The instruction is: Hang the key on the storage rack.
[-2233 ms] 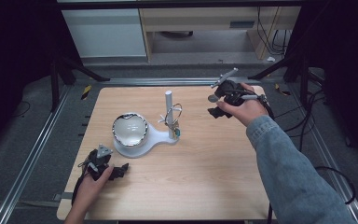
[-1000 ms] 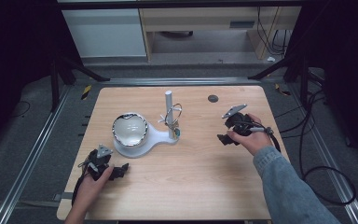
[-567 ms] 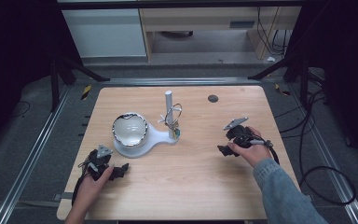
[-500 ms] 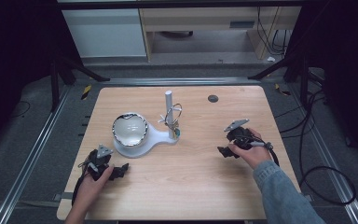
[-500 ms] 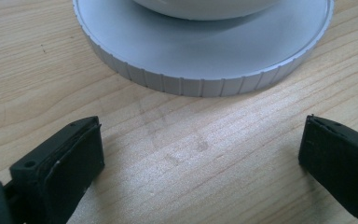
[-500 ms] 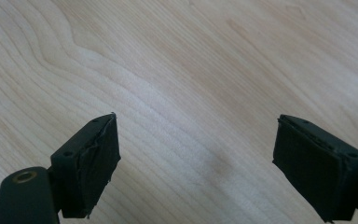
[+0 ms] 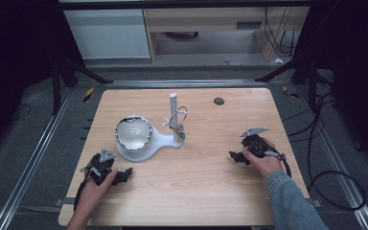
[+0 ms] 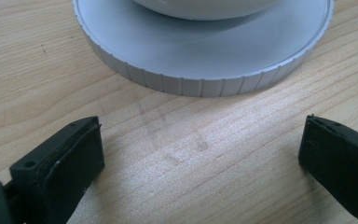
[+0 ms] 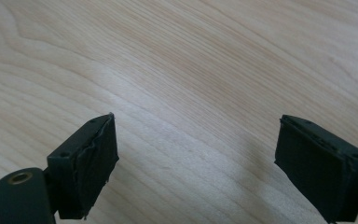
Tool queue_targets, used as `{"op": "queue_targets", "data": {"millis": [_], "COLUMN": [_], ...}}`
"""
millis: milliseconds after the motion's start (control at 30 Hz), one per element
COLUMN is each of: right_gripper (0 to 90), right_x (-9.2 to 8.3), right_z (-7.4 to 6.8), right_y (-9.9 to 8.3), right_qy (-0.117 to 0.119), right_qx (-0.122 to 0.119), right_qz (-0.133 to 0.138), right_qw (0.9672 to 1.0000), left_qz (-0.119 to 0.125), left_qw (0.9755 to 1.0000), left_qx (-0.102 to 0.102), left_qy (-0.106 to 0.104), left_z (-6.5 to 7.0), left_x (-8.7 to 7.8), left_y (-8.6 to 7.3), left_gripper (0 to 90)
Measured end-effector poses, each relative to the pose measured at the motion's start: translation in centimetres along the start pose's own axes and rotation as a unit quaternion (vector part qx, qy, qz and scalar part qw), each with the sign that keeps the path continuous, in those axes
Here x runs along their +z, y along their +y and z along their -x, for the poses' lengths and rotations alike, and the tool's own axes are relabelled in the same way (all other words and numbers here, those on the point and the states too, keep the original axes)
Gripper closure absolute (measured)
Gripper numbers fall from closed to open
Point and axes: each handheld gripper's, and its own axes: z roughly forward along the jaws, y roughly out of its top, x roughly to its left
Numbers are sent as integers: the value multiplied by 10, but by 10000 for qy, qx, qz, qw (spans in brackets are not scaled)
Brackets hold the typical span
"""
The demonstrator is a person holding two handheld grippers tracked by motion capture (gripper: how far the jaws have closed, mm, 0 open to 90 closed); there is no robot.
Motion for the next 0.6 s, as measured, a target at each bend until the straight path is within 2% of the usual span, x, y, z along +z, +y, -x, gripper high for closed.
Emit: {"op": "queue_targets", "data": {"millis": [100, 267, 433, 600], "right_gripper": [128, 103, 43, 18], "right_x": [5, 12, 17, 17], "right_z": [5, 9, 11, 11], "right_y": [-6, -12, -16, -17], "right_qy": [-42, -151, -246, -337], "right_qx": [189, 352, 373, 479], "right_qz": [70, 248, 504, 483], "right_qw": [9998, 9990, 9977, 9971], "left_qz": [0, 0, 10, 8], "left_qw": [10000, 10000, 10000, 10000], "left_qx": [0, 0, -11, -12], "left_qy": [0, 0, 2, 5], "left_z": [0, 0, 0, 1], "left_x": [0, 0, 0, 0], "left_y": [0, 0, 0, 0], "left_gripper": [0, 0, 0, 0]}}
